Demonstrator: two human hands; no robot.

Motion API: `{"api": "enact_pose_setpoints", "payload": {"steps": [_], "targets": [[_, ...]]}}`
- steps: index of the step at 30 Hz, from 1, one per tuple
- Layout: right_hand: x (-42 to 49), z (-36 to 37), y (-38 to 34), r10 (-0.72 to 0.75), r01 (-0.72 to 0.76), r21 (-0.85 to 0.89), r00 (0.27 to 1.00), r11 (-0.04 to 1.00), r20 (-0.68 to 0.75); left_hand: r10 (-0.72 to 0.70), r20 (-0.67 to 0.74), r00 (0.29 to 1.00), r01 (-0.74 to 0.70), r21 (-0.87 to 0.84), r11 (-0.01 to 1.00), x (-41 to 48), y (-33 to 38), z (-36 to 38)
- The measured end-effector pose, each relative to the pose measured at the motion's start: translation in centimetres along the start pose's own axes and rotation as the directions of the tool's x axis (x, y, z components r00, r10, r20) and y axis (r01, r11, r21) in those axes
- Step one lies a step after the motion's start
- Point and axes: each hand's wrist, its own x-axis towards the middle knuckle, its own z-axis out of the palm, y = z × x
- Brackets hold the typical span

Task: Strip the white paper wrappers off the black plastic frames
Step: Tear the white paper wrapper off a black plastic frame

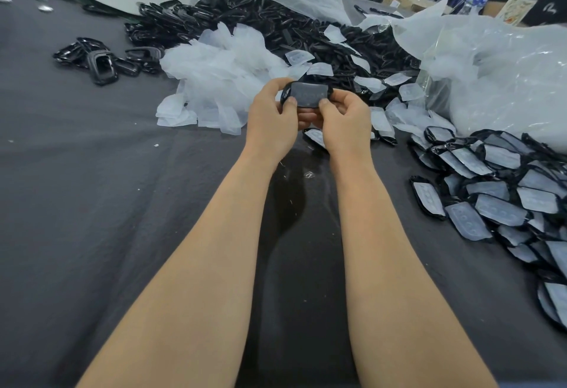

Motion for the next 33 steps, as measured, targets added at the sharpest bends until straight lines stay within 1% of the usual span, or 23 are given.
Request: {"api": "enact_pose_setpoints", "payload": {"steps": [4,7,12,15,17,19,24,28,33], "targets": [[-0.07,0.08,-0.11,0.02,-0.02,0.011,1.0,1.0,-0.02,0.007,0.004,1.0,-0.008,0.029,1.0,0.03,-0.17,-0.03],[-0.22,0.03,-0.16,0.007,-0.006,0.015,0.999,1.0,-0.032,-0.001,-0.002,1.0,0.001,0.028,1.0,0.09,-0.2,-0.05],[-0.18,-0.22,0.0,-0.051,0.045,-0.085,0.997,0.995,-0.059,-0.006,-0.013,1.0,0.006,0.064,0.998,-0.2,0.08,-0.03],[-0.25,-0.34,-0.23,-0.074,0.07,-0.113,0.997,0.991,-0.035,0.008,-0.048,0.999,-0.003,0.105,0.995,-0.33,0.35,-0.06],[-0.42,-0.28,-0.46,-0.11,0.106,-0.165,0.994,0.981,-0.014,0.012,-0.08,0.997,-0.002,0.126,0.992,-0.44,0.37,-0.13],[-0.63,-0.14,-0.6,-0.152,0.152,-0.176,0.988,0.973,0.015,0.004,-0.12,0.993,0.014,0.147,0.989,-0.39,0.27,-0.29],[-1.0,0.04,-0.56,-0.234,0.236,-0.22,0.972,0.946,0.037,-0.031,-0.162,0.986,0.05,0.119,0.992,-0.34,0.29,-0.42],[-0.74,-0.06,-0.4,-0.203,0.2,-0.209,0.979,0.957,0.006,-0.062,-0.129,0.99,0.065,0.017,0.998,-0.38,0.32,-0.19],[-0.65,-0.04,-0.27,-0.118,0.113,-0.121,0.992,0.986,-0.038,-0.044,-0.072,0.996,0.046,0.034,0.998,-0.29,0.21,-0.05]]}}
